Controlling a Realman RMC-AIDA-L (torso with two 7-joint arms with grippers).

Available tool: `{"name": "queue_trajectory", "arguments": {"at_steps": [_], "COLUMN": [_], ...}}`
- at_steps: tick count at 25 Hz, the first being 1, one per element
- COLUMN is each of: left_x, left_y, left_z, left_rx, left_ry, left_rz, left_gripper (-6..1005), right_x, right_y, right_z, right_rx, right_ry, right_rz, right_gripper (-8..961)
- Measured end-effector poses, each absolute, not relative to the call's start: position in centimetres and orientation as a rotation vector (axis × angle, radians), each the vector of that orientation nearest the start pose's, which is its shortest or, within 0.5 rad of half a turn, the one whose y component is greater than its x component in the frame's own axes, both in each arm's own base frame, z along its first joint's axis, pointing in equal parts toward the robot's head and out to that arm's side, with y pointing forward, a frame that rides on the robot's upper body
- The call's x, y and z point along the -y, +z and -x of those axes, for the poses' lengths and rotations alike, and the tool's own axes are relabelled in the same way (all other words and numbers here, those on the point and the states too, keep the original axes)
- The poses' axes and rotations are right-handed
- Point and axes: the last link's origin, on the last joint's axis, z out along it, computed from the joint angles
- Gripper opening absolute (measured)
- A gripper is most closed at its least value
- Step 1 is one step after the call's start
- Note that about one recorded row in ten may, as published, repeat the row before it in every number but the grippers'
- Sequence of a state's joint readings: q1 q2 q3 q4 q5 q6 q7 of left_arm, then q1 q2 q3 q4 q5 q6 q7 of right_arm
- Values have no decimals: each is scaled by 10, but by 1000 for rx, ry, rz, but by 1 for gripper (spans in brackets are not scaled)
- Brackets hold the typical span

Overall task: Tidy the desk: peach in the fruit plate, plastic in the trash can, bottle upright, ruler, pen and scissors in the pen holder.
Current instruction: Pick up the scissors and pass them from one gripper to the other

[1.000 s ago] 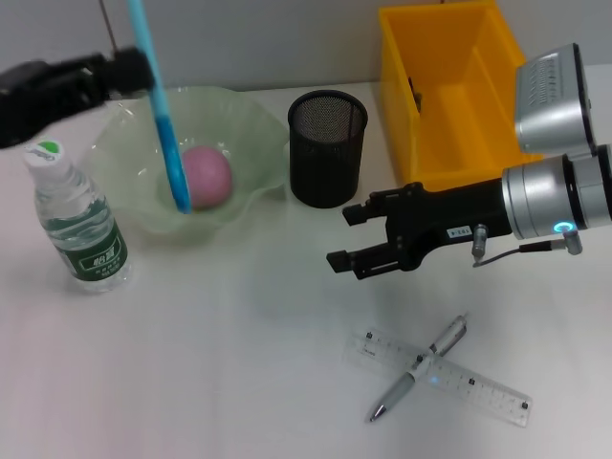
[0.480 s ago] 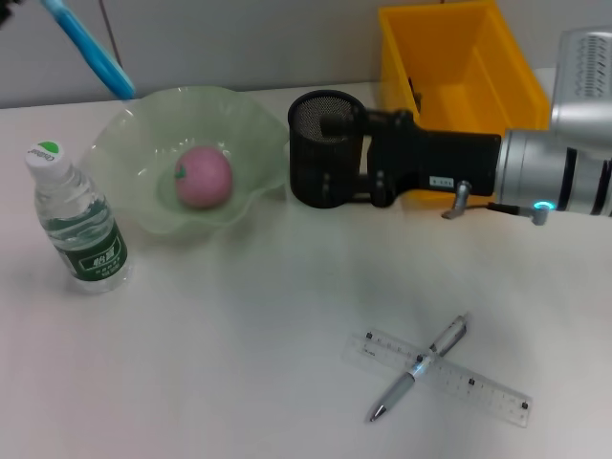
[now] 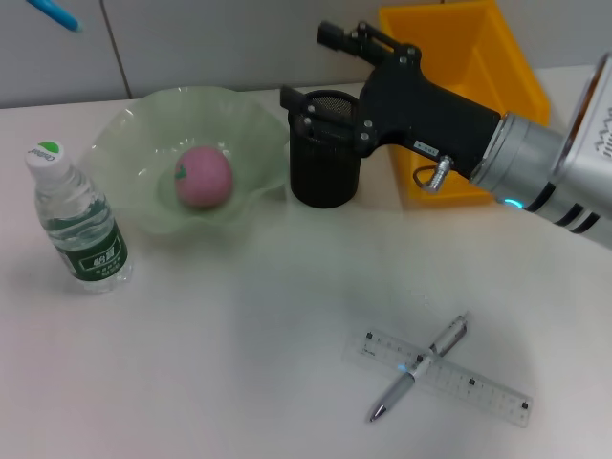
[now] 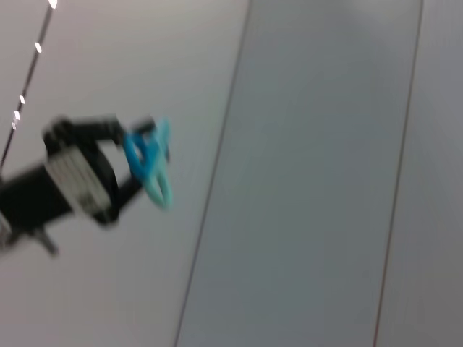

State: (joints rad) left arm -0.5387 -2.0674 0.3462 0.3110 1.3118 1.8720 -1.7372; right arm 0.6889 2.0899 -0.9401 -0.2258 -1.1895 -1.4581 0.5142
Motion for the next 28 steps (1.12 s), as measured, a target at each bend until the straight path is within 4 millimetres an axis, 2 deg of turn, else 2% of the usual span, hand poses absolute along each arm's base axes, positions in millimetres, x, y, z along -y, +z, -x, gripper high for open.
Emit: {"name": "queue_trajectory", "arguments": {"at_steps": [11,18,28], "left_x": [-330,-330,-320], "left_y": [55,41,32], "left_z": [238,236,250], "left_rx": [1138,1217,1294], "left_ry": [-2217,-2231,-2213], "left_rz": [1646,1586,1496], "left_gripper": [213,214,214], "right_x": [-352,-353,-348], "right_y": [-33,-38,-45], "right_z": [-165,-150,-150], "right_rx": [274,326,316], "right_ry": [1247,1284,1290], "right_rz": [2165,2170,2193], "right_gripper": [774,774,774]}}
